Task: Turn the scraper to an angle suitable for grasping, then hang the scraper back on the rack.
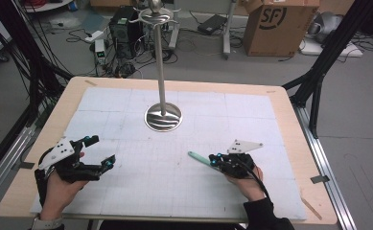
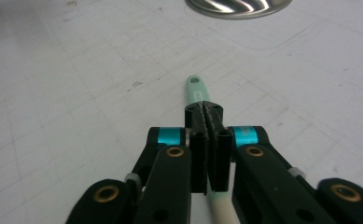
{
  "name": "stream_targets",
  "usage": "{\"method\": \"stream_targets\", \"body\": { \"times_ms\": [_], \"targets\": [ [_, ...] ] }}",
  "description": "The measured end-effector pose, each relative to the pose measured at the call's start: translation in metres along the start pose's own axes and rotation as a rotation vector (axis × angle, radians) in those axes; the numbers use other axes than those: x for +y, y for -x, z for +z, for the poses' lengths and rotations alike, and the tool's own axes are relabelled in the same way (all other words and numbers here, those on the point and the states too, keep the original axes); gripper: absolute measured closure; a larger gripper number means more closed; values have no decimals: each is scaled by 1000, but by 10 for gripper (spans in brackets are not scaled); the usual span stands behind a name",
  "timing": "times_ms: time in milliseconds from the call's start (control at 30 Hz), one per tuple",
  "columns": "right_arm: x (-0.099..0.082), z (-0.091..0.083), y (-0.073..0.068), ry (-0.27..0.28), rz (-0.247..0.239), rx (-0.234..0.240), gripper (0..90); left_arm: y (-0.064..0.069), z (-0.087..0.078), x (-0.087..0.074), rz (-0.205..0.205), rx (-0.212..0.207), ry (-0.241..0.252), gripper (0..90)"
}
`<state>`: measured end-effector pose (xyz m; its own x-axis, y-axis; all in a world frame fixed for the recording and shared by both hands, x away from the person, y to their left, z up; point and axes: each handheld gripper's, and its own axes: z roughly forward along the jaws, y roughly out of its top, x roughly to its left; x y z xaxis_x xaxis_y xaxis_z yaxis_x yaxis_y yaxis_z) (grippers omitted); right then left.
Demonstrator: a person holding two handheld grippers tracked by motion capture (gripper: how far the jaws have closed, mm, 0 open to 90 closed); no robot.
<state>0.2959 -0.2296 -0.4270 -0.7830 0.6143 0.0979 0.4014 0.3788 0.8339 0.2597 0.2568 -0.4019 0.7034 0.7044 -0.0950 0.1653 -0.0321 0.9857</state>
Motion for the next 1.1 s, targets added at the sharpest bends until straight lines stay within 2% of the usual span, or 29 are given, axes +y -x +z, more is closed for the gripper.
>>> {"method": "stream_targets", "body": {
  "times_ms": [67, 133, 267, 333, 367, 400, 433, 467, 500, 600, 767, 867, 967, 1000, 1100],
  "targets": [
    [-4, -13, 2, 18, 4, 2, 745, 0, 0, 0, -4, 2, 0, 41],
    [-5, -16, 2, 19, 6, 4, 718, 0, 0, 0, -2, 1, 0, 41],
    [-11, -29, 5, 33, 15, 5, 565, 5, 2, 1, 22, -3, -7, 41],
    [-13, -34, 7, 43, 20, 7, 405, 7, 3, 1, 29, -7, -8, 41],
    [-16, -37, 11, 31, 37, 13, 201, 7, 4, 1, 29, -8, -10, 41],
    [-16, -37, 11, 31, 37, 13, 201, 7, 4, 1, 28, -7, -13, 41],
    [-17, -38, 12, 19, 37, 15, 136, 6, 4, 1, 27, -4, -16, 41],
    [-18, -41, 13, 9, 35, -2, 111, 6, 4, 0, 24, -2, -17, 41],
    [-20, -44, 13, 0, 26, -23, 0, 5, 4, 0, 22, 2, -18, 41],
    [-20, -48, 13, -11, 24, -36, 0, 4, 3, 0, 16, 7, -17, 41],
    [-15, -57, 12, -51, -29, -51, 0, 3, 3, -1, 14, 4, -16, 41],
    [-9, -55, 11, -81, -57, -50, 1, 4, 3, -1, 9, 2, -17, 41],
    [-4, -49, 11, -132, -81, -27, 2, 4, 4, -1, 6, 9, -25, 41],
    [-2, -44, 12, -182, -98, -7, 2, 3, 4, -1, 2, 15, -29, 41],
    [0, -39, 13, -211, -104, 6, 3, 2, 4, -3, -4, 20, -35, 41]
  ]
}}
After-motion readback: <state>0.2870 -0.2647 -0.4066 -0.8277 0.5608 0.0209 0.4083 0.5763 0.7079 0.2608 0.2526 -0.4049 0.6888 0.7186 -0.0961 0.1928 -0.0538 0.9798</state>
